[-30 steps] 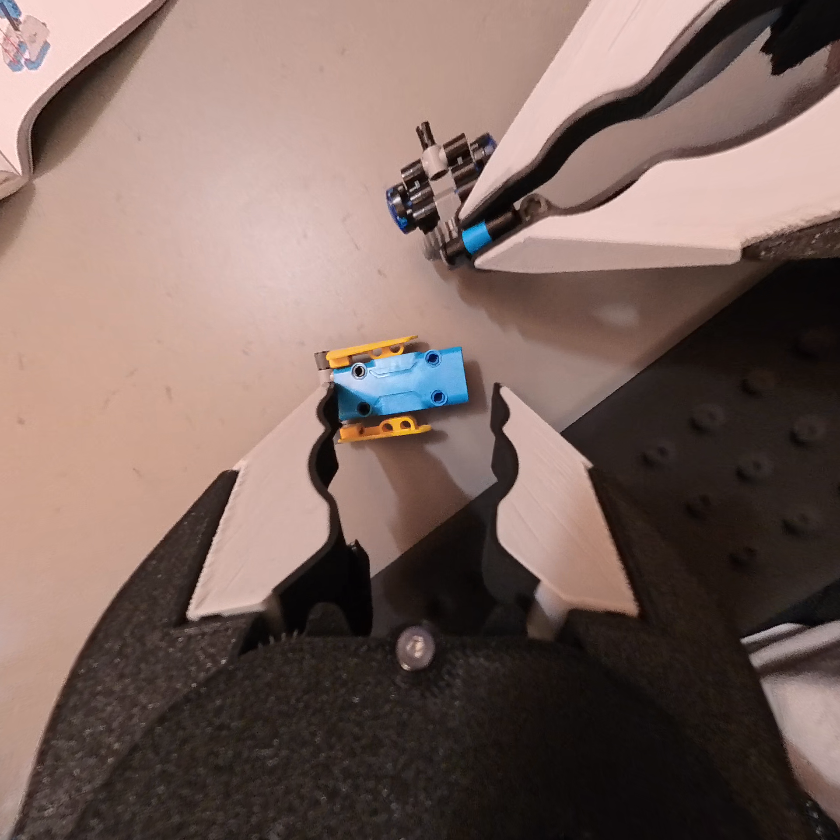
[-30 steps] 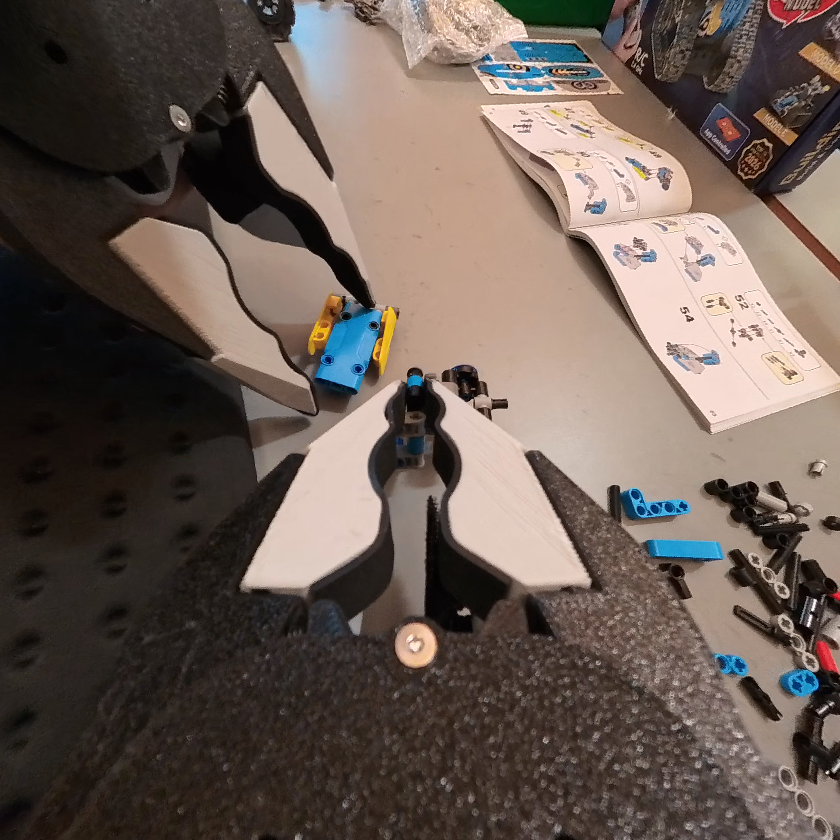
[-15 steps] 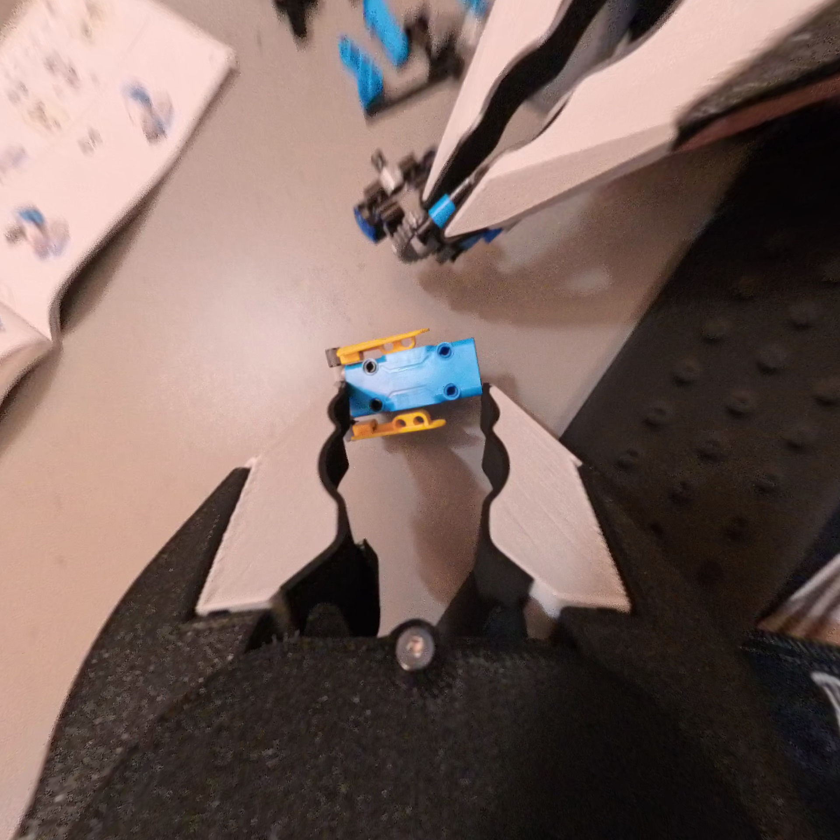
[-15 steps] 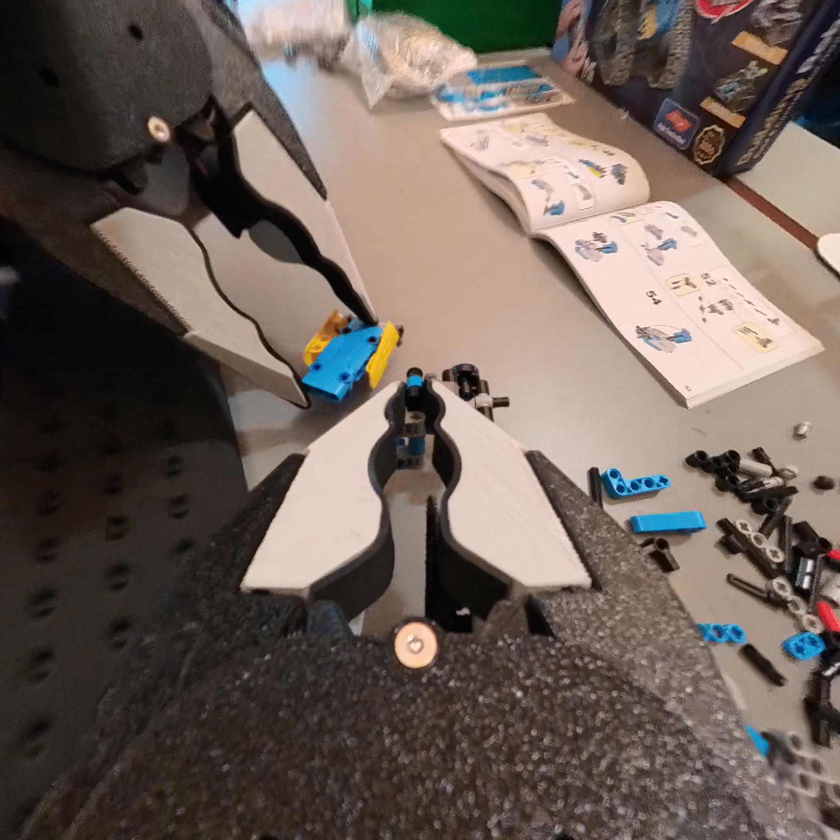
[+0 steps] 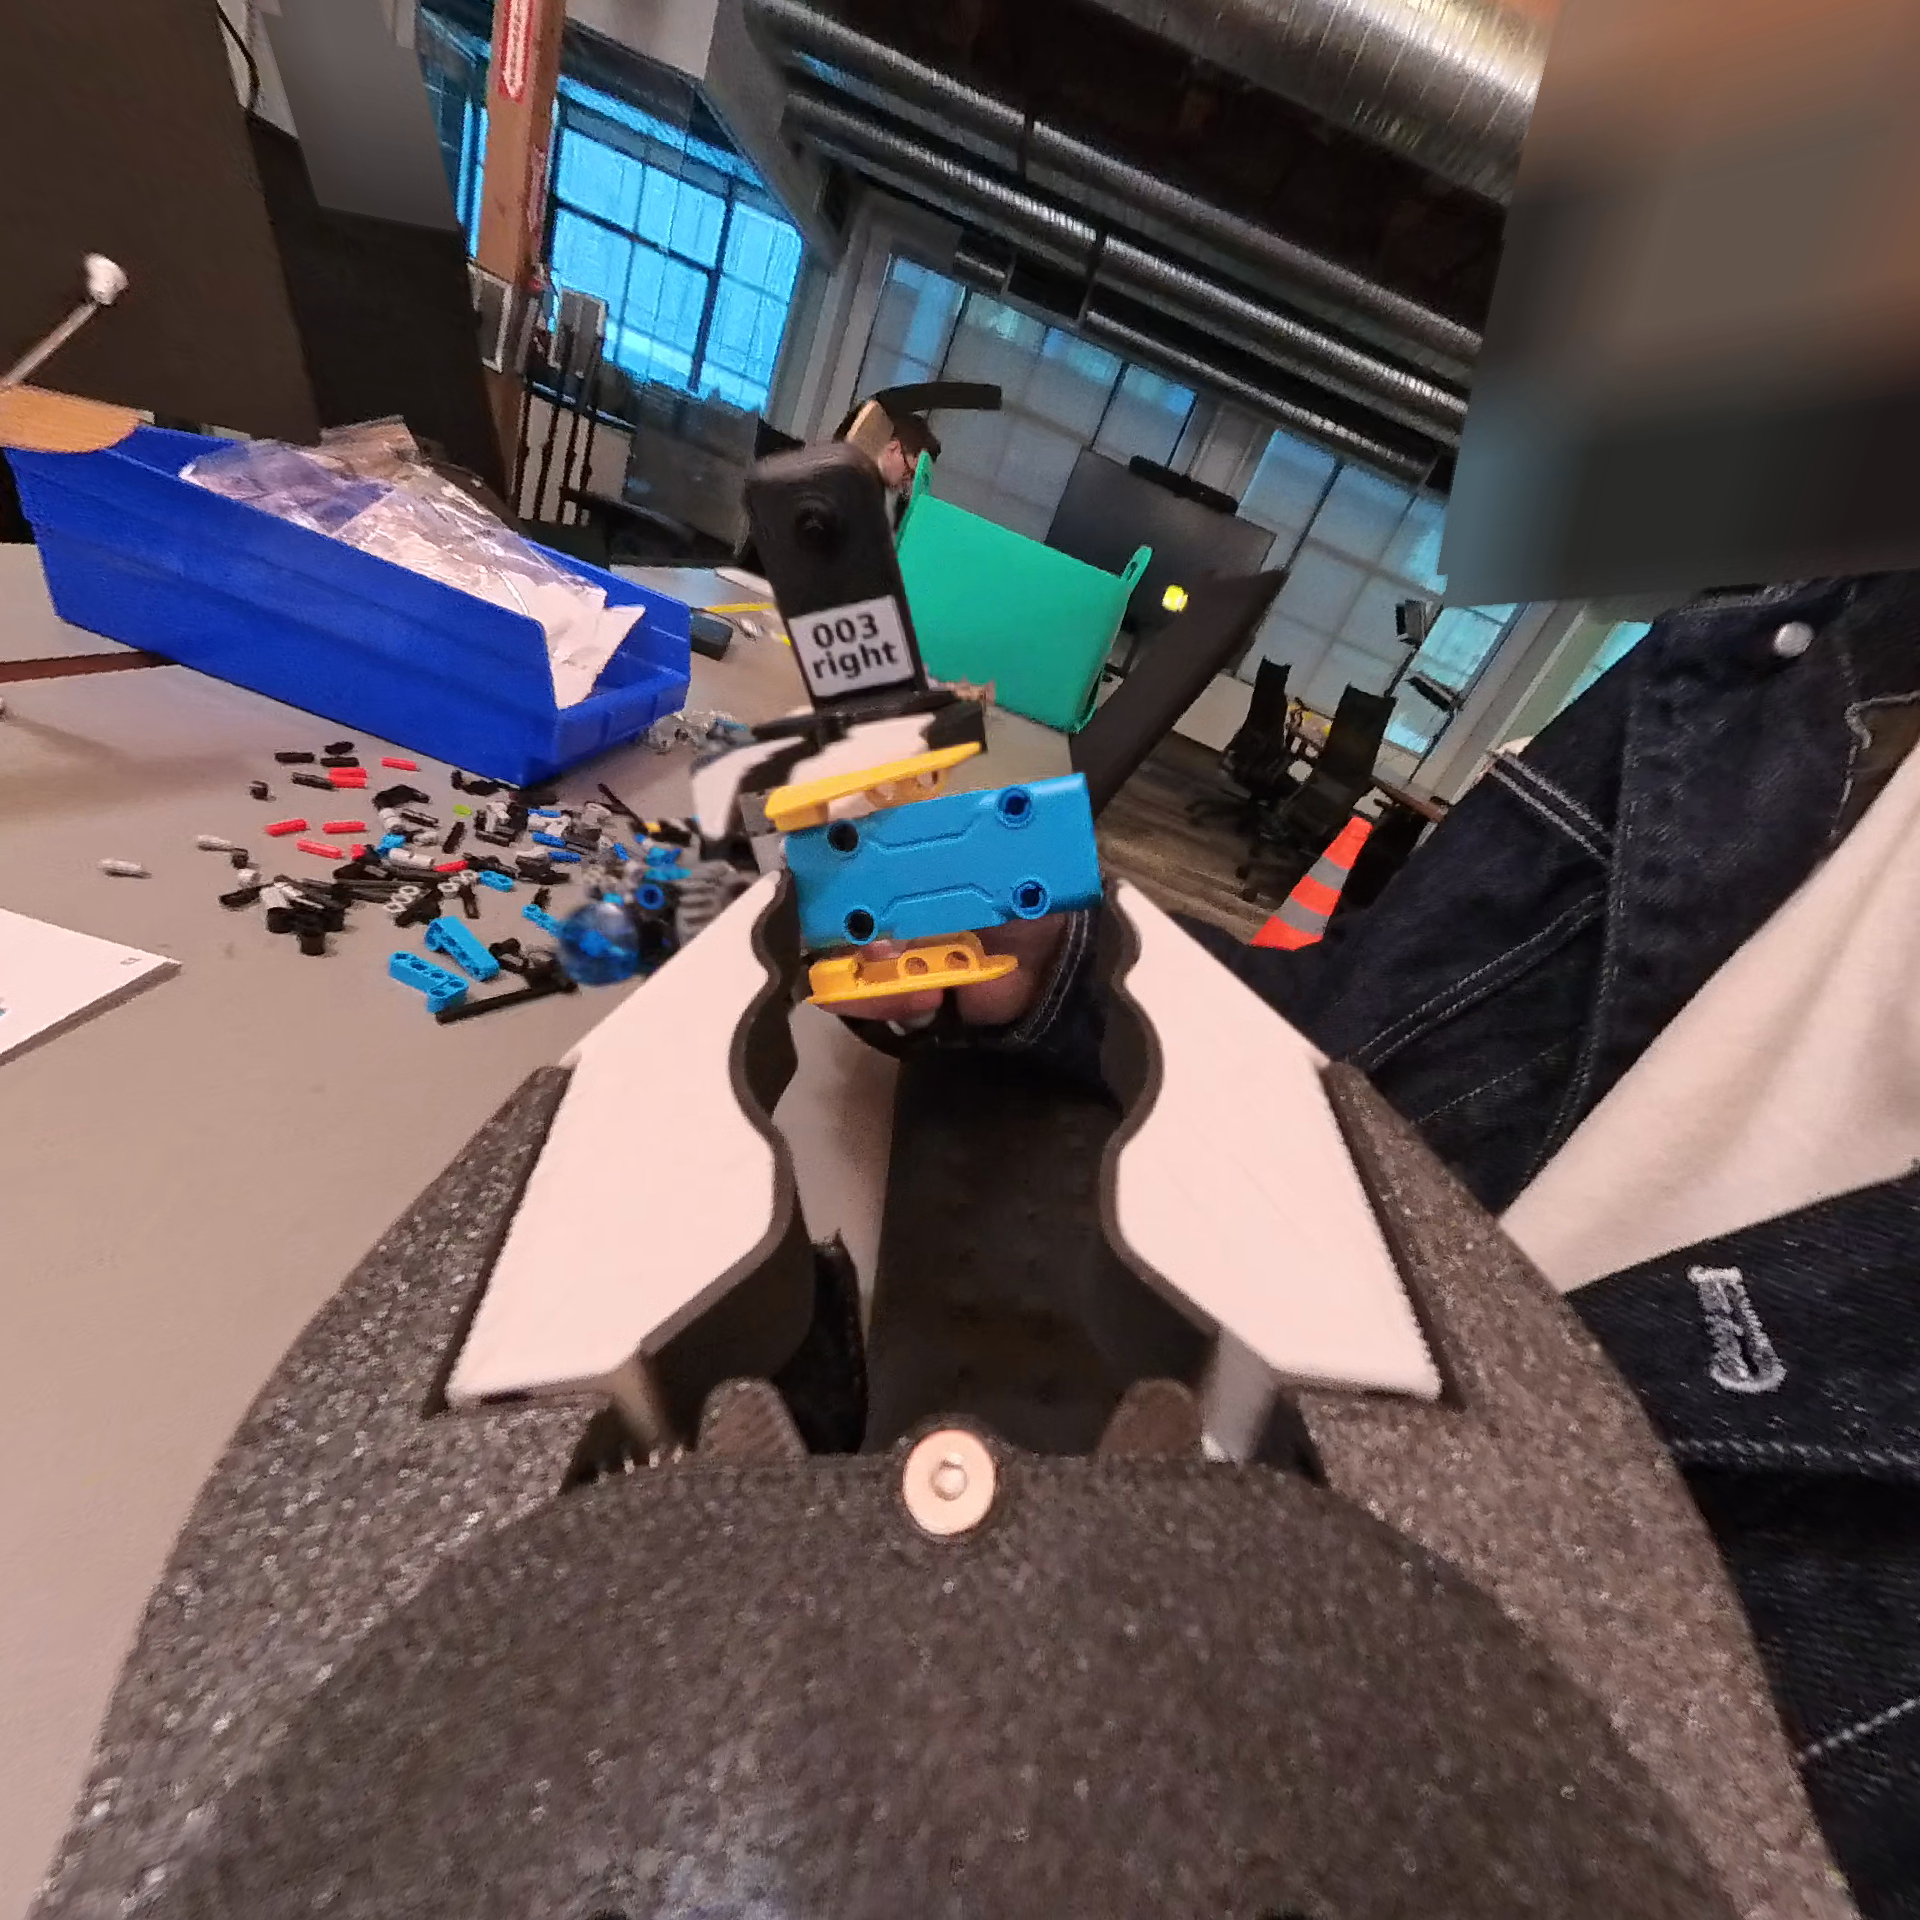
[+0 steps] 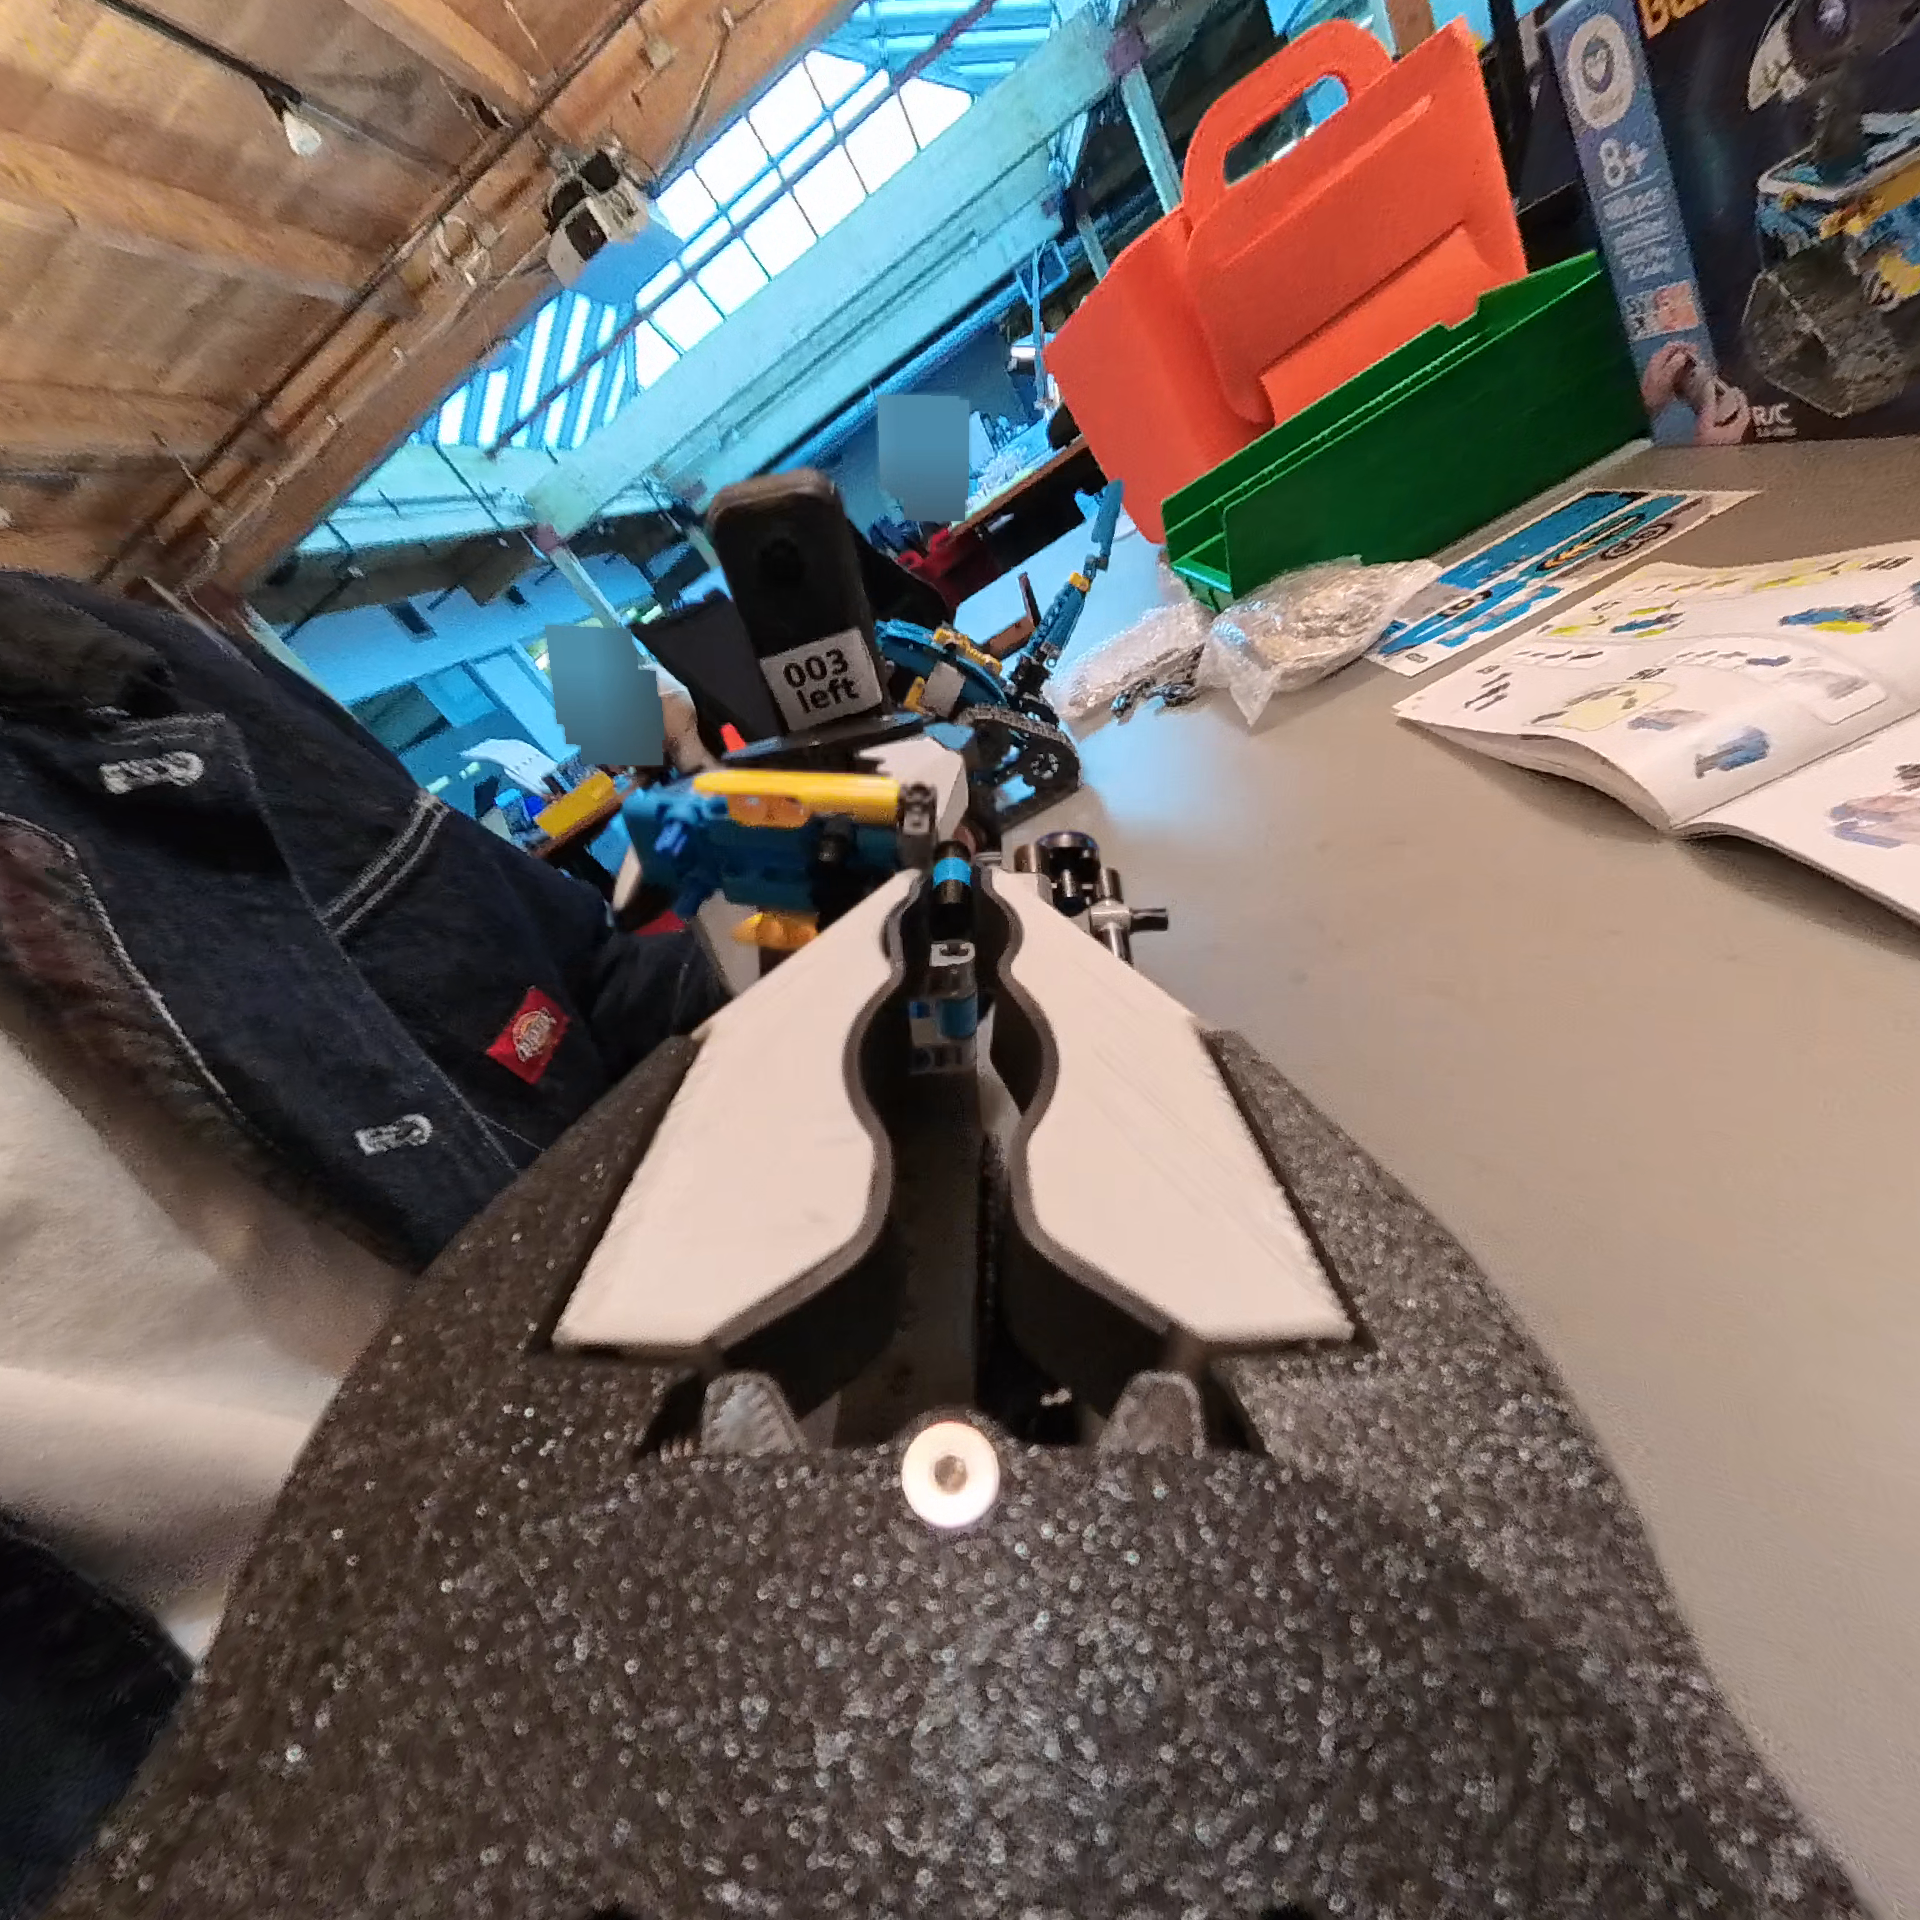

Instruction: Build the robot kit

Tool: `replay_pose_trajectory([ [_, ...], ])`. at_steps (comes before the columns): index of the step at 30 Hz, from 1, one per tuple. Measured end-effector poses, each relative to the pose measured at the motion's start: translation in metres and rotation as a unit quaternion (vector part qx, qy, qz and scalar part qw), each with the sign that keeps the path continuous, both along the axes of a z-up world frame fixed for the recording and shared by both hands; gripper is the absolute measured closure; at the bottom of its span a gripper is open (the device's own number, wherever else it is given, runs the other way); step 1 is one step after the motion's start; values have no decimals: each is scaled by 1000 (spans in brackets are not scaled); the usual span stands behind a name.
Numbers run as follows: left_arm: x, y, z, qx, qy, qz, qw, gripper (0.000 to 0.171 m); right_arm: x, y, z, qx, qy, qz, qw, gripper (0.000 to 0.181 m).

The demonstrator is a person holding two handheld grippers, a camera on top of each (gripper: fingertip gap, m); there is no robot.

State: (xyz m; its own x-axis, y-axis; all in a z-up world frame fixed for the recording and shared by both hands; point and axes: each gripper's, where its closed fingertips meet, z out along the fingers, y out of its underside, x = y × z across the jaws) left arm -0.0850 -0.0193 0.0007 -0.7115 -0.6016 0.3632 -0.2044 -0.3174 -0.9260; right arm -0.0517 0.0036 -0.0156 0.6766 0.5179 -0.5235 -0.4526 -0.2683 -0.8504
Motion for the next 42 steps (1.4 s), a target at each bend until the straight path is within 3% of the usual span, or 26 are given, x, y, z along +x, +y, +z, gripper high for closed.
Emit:
replay_pose_trajectory([
  [3,-5,-4,-3,25,-2,-2,1000,114,-4,6,3,9,46,7,999,175],
  [9,-10,6,-6,-2,18,-7,1000,114,2,7,7,22,76,-6,997,175],
  [22,-11,14,-9,-6,27,-6,1000,114,-4,8,-4,-1,70,12,997,174],
  [42,-2,20,-19,27,28,39,998,114,1,12,-11,-19,93,-11,995,175],
])
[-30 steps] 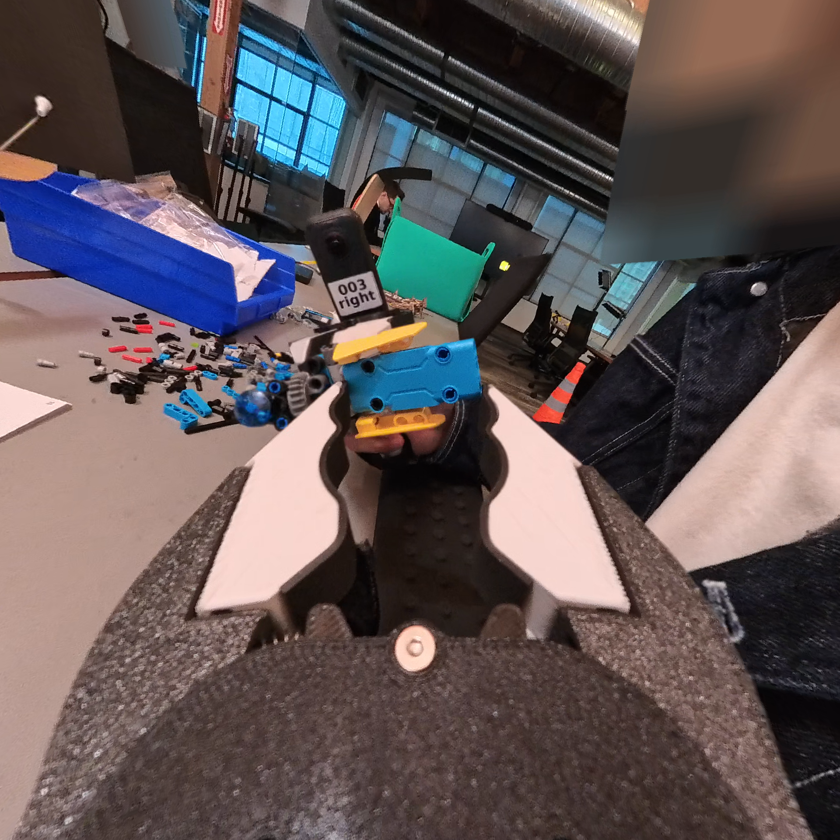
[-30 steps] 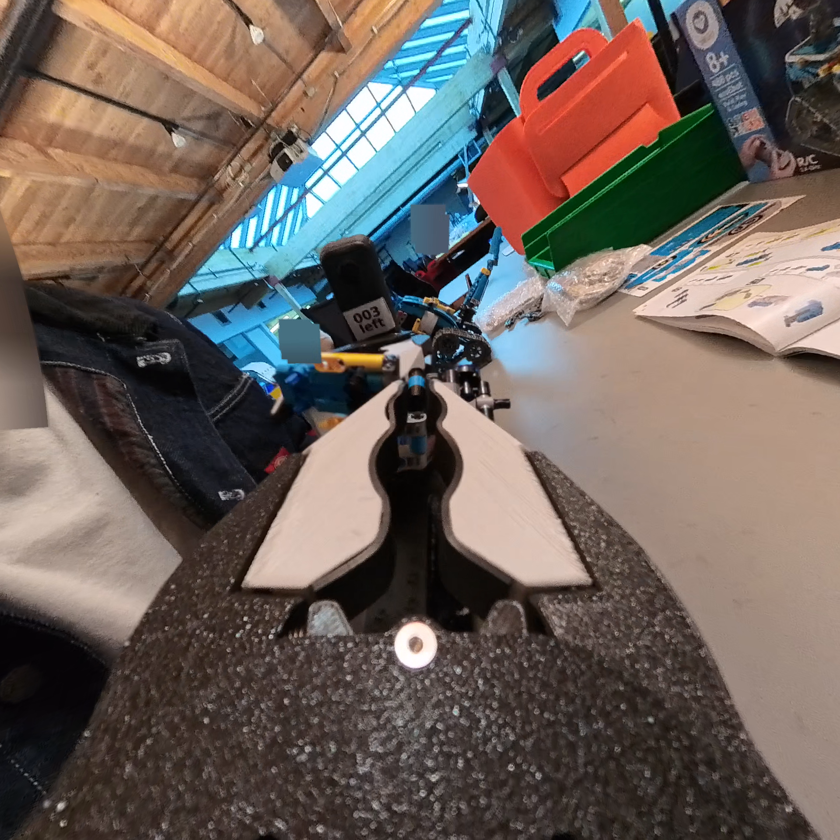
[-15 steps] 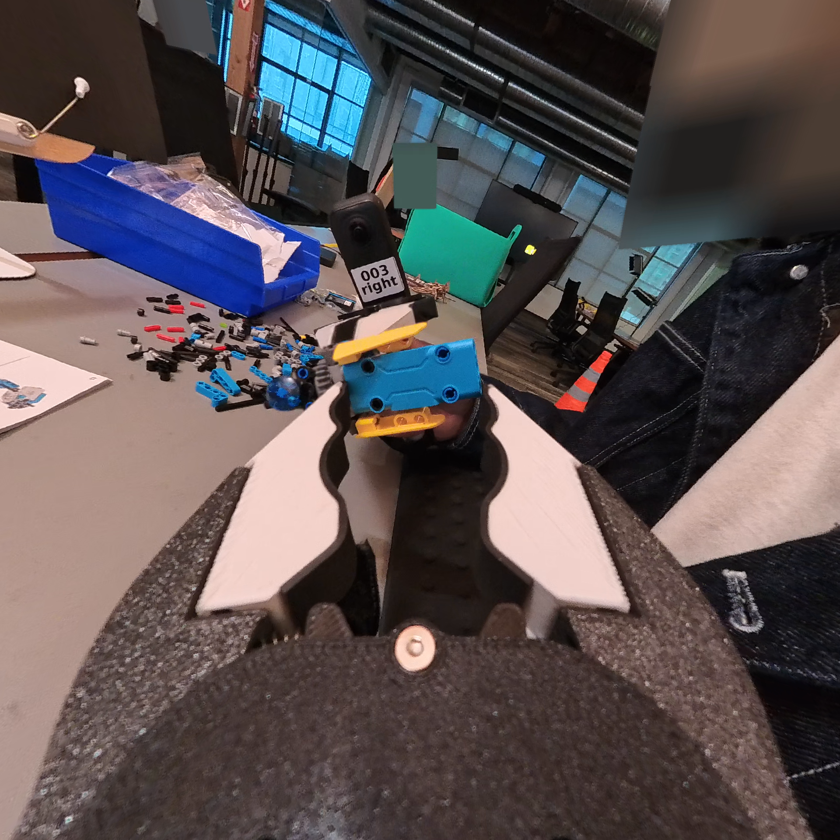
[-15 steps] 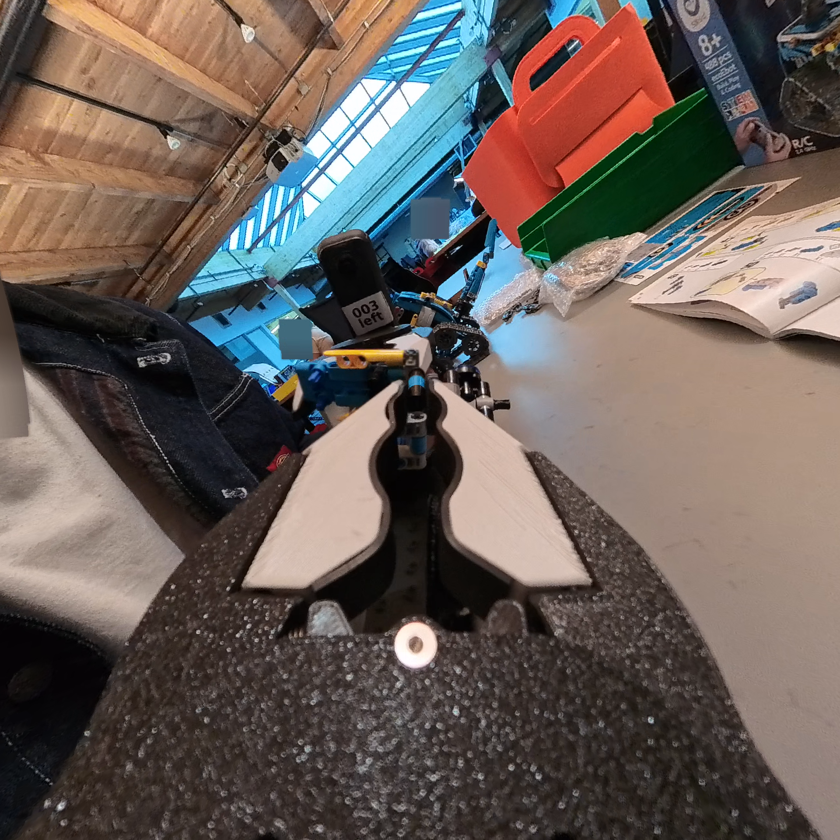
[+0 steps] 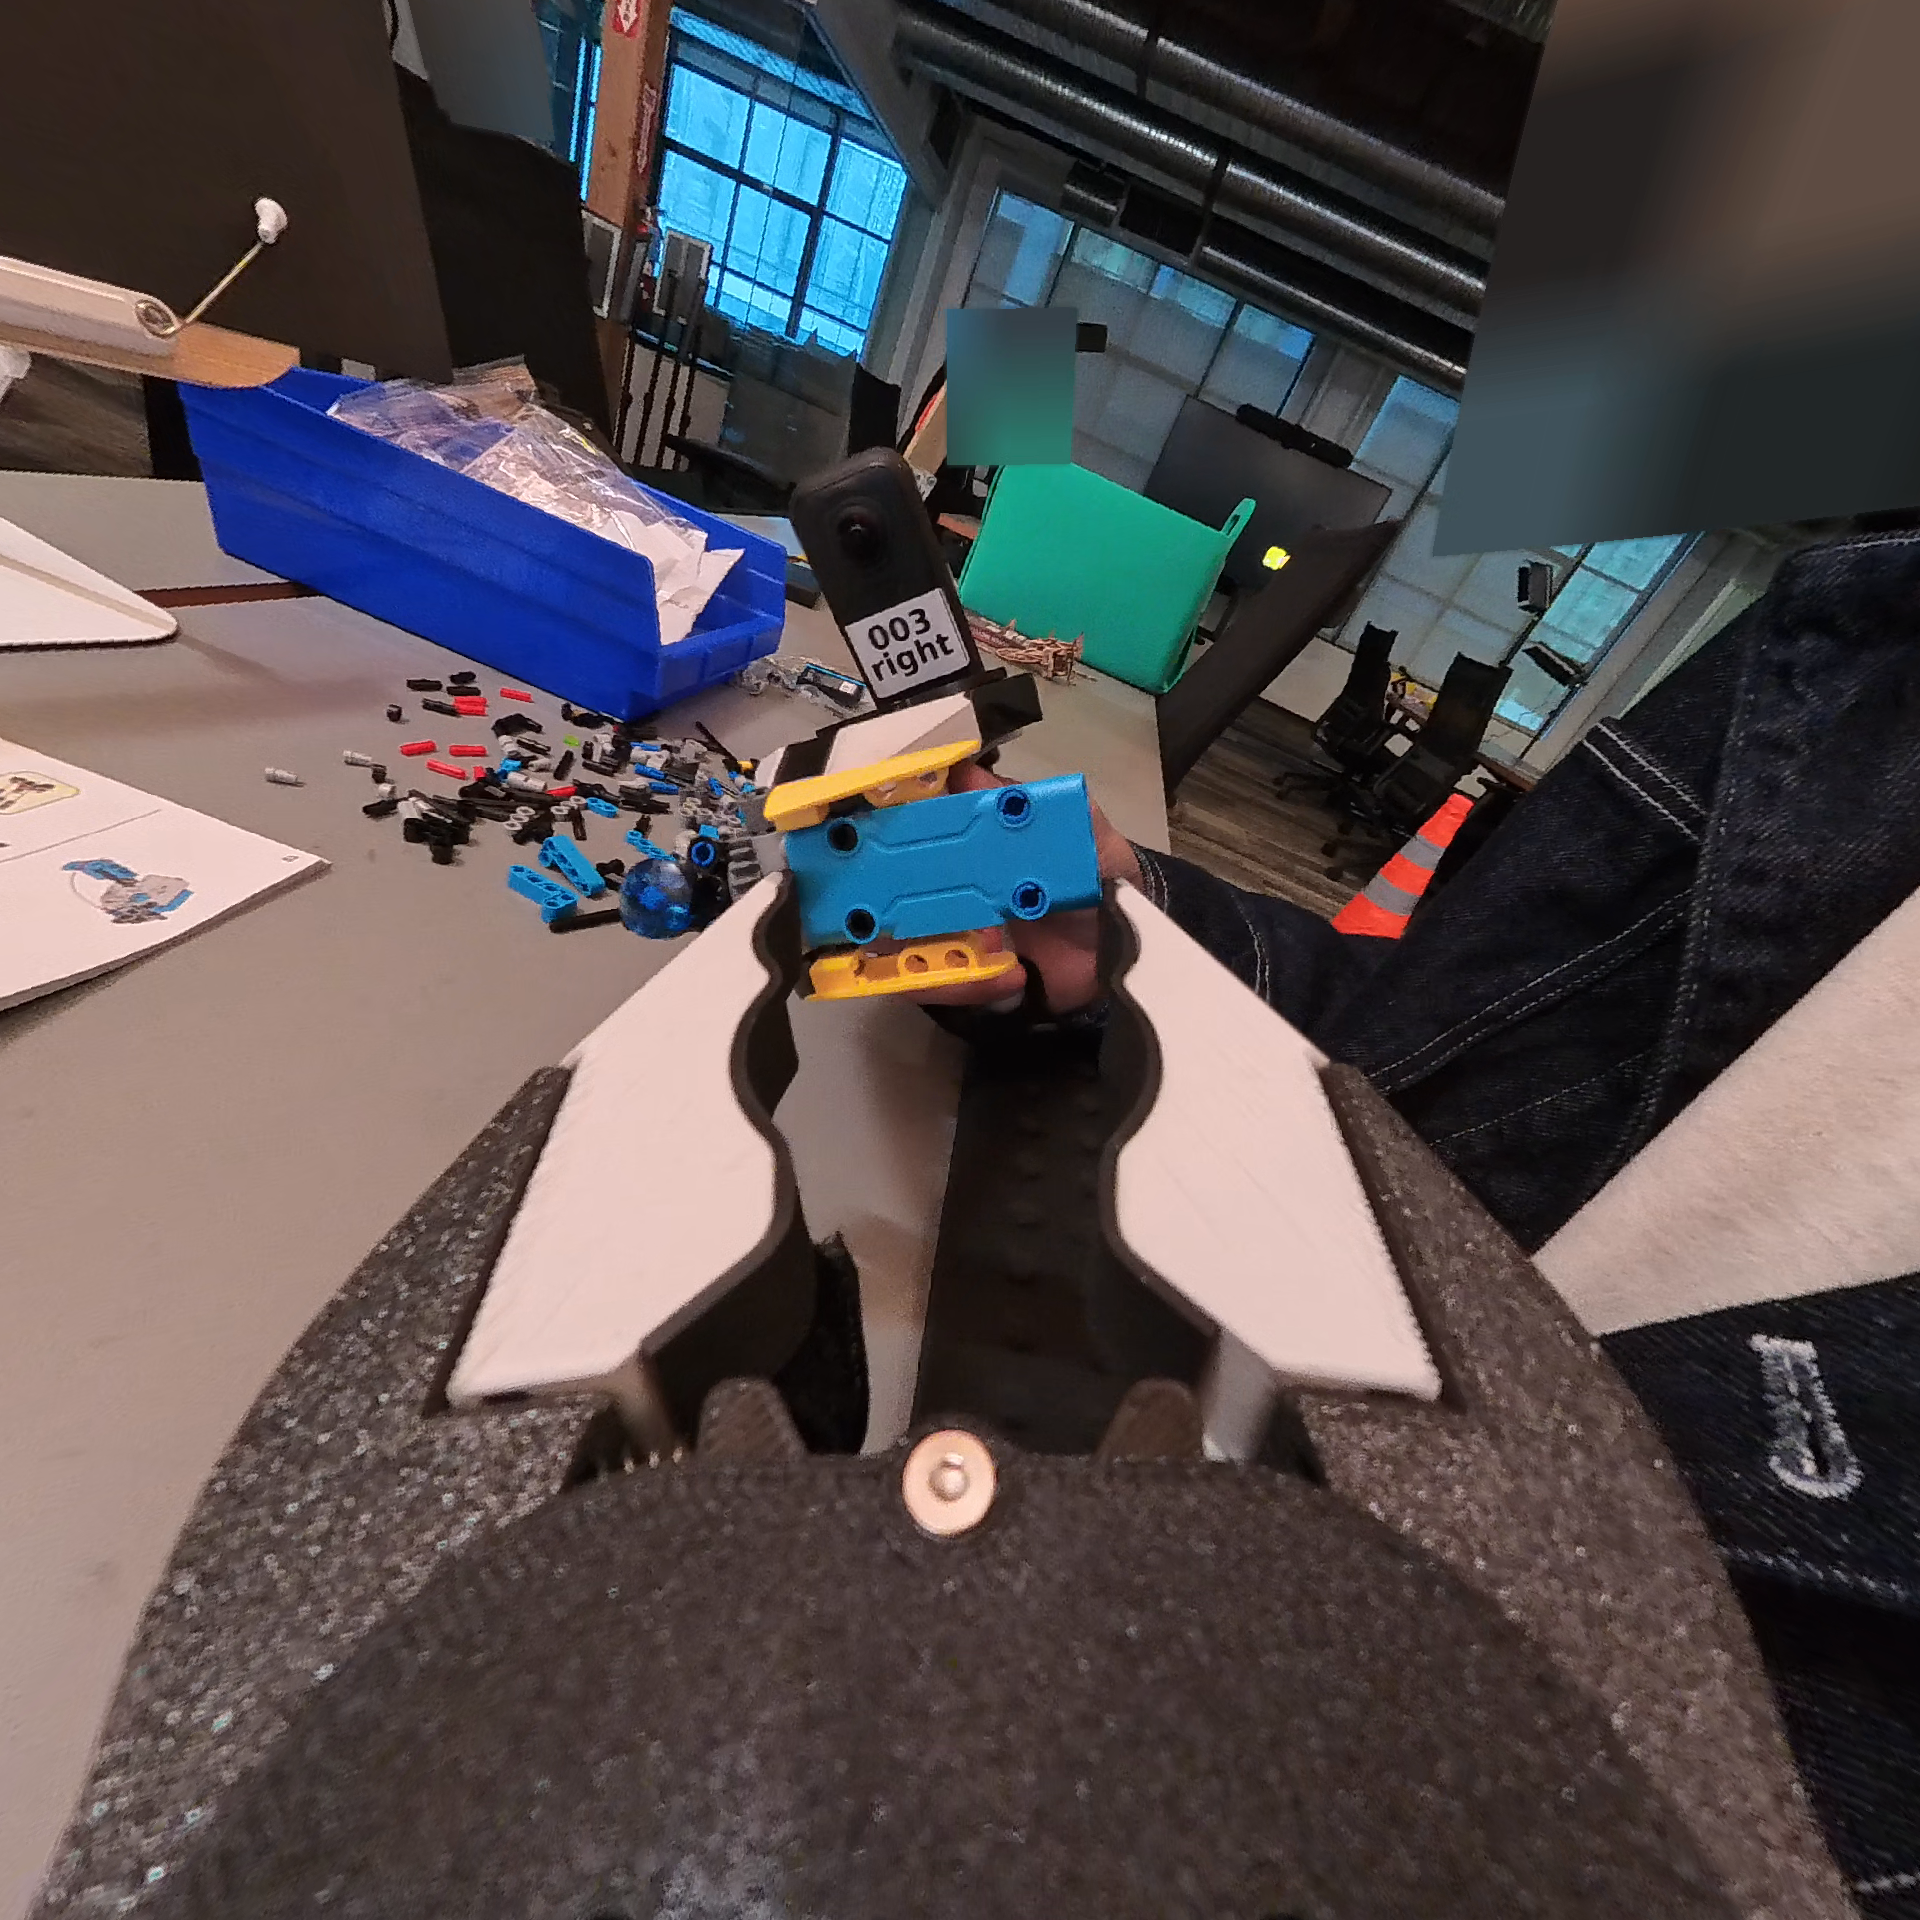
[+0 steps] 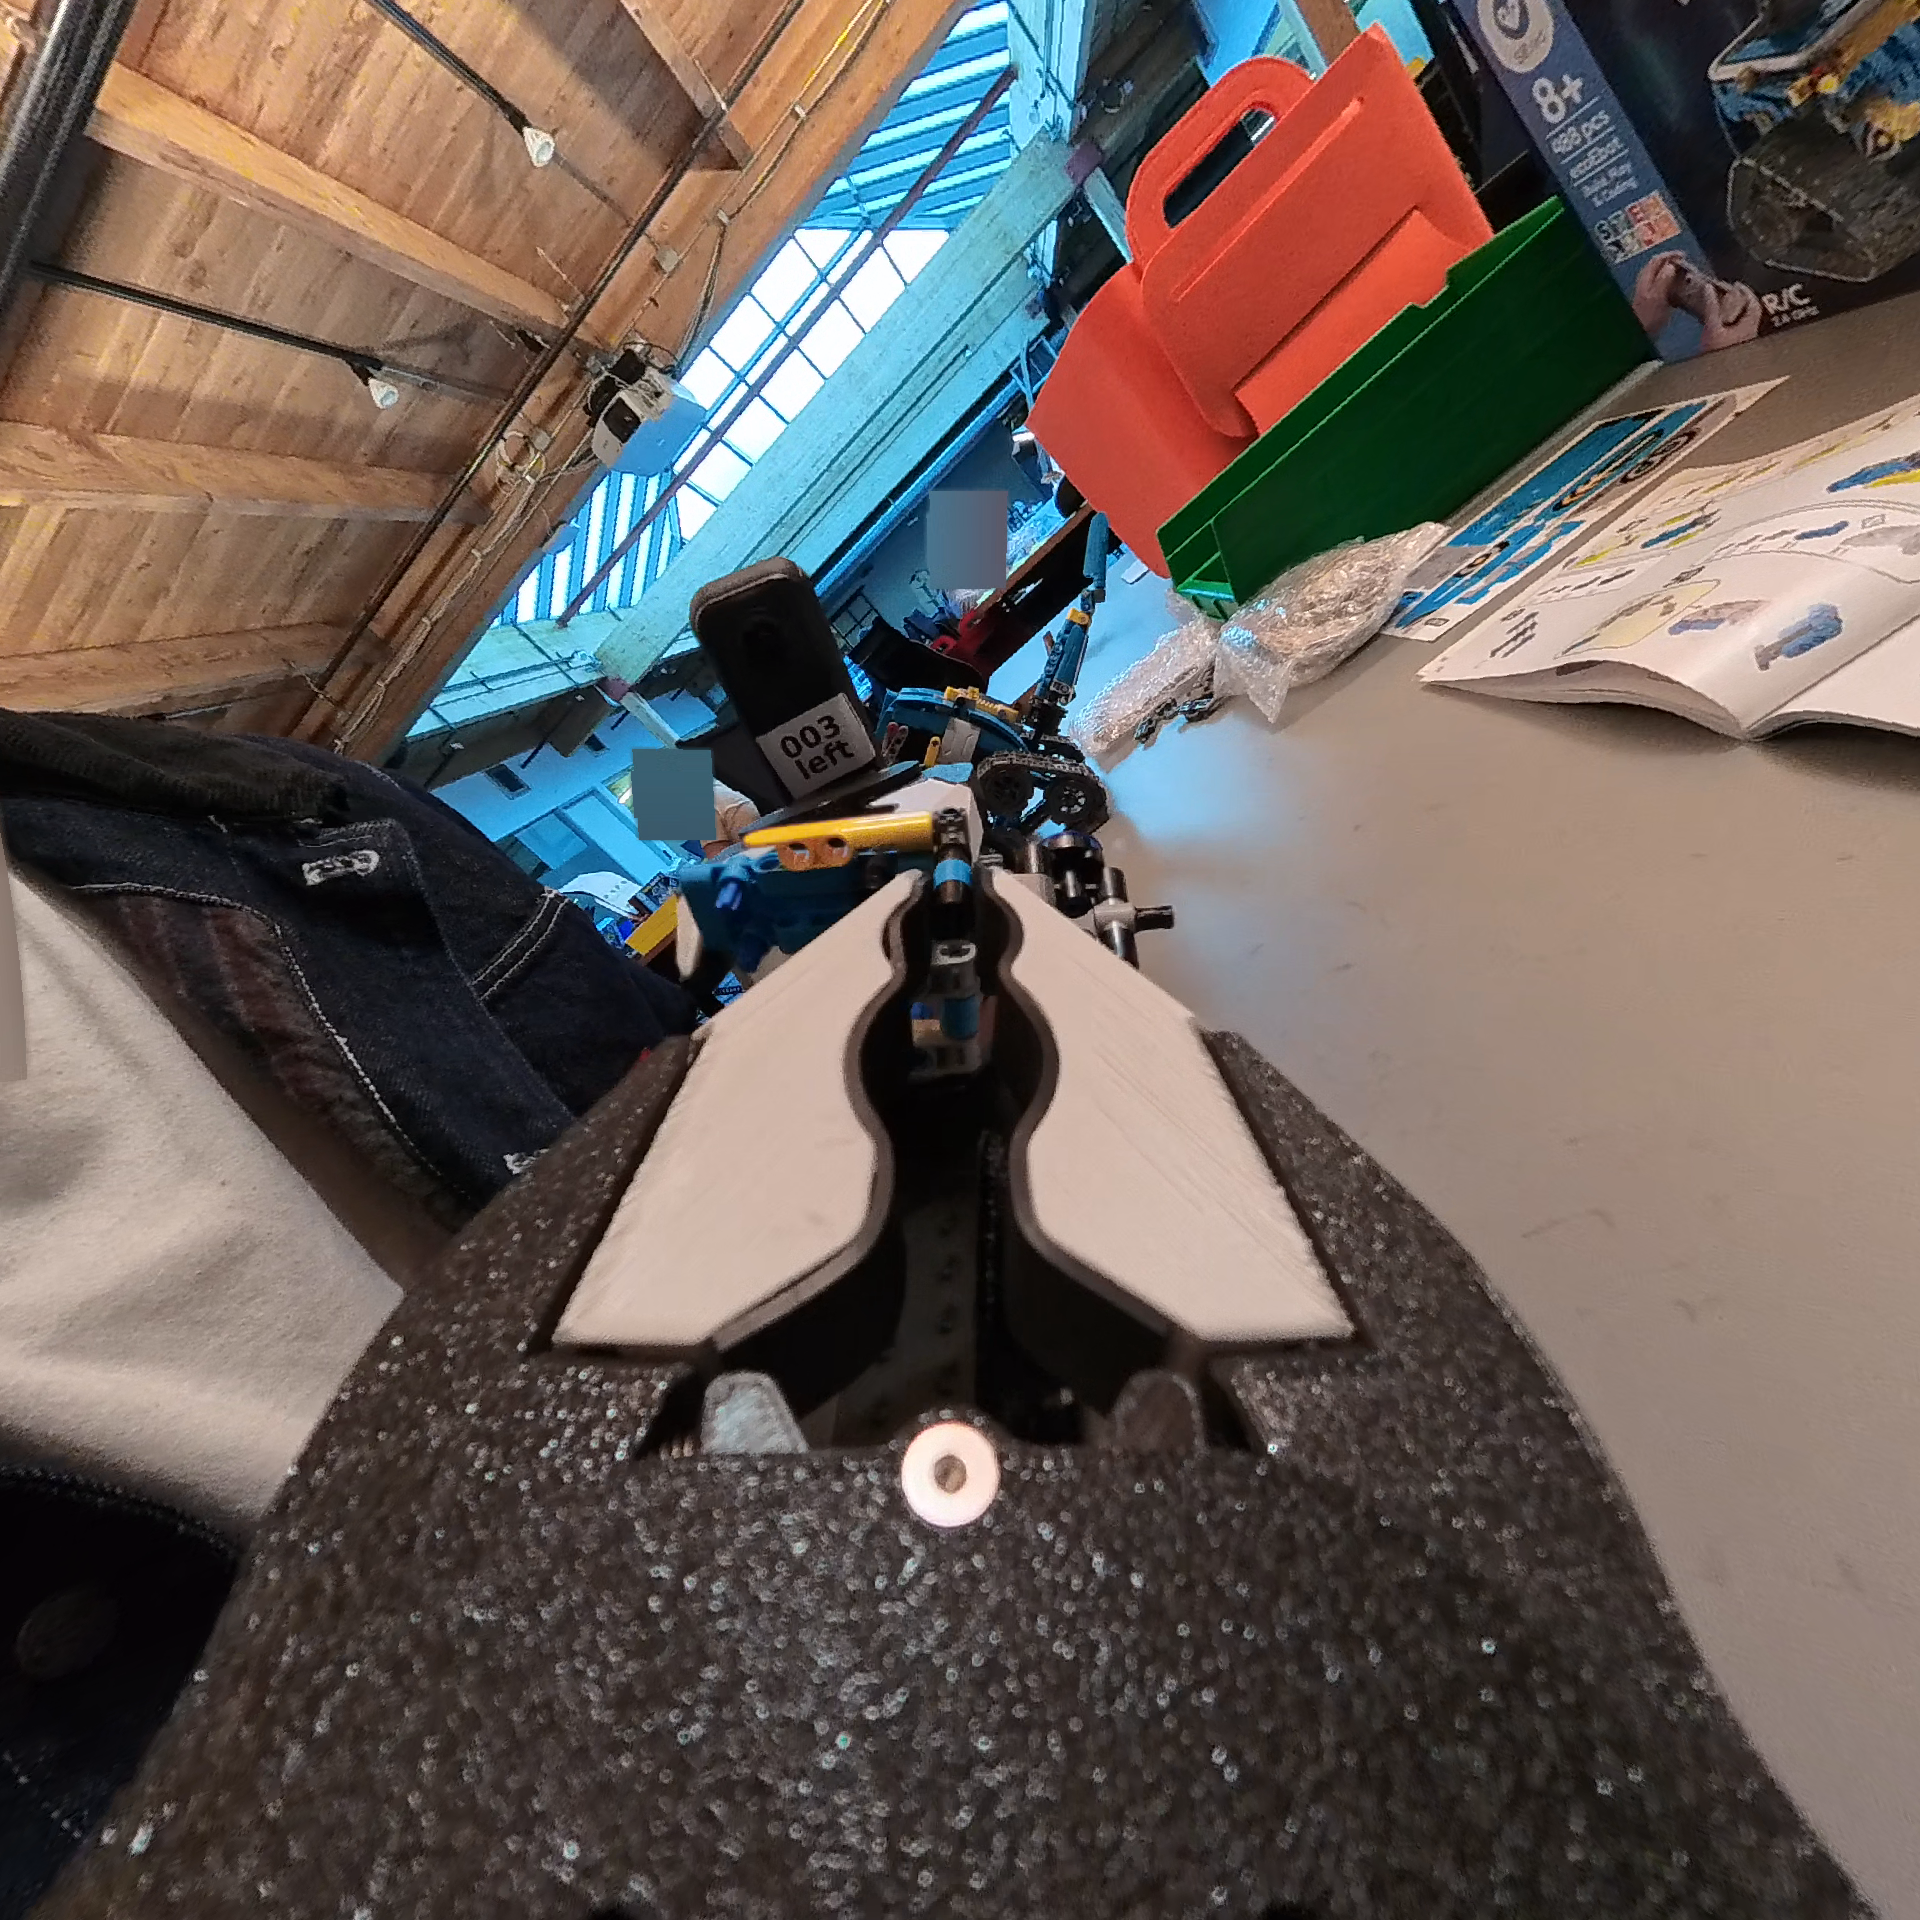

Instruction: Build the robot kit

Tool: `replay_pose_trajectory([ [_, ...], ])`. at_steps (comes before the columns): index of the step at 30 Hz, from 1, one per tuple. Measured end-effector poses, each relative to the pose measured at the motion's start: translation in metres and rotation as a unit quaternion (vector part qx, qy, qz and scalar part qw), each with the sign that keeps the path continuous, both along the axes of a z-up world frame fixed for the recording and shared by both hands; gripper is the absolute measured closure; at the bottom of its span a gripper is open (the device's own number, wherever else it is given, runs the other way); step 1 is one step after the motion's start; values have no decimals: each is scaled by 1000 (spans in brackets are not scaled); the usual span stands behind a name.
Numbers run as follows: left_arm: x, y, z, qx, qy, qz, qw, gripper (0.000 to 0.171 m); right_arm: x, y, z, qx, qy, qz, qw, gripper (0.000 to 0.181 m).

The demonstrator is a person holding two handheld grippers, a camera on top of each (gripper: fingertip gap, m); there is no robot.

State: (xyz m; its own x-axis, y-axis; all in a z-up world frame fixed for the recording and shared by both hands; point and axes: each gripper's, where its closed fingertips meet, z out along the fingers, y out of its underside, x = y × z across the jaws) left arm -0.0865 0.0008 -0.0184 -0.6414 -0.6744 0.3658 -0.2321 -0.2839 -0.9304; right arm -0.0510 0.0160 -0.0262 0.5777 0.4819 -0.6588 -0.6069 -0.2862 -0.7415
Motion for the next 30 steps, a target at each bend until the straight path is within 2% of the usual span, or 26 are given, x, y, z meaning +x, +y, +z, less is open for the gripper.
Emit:
replay_pose_trajectory([
  [8,1,1,-2,-31,13,-8,999,113,0,1,-3,-7,5,-2,1000,175],
  [20,2,-1,-2,-12,7,3,1000,110,1,1,-4,-8,-5,-4,1000,175],
  [30,0,1,1,-32,13,-7,999,114,1,2,-5,-13,11,2,1000,175],
])
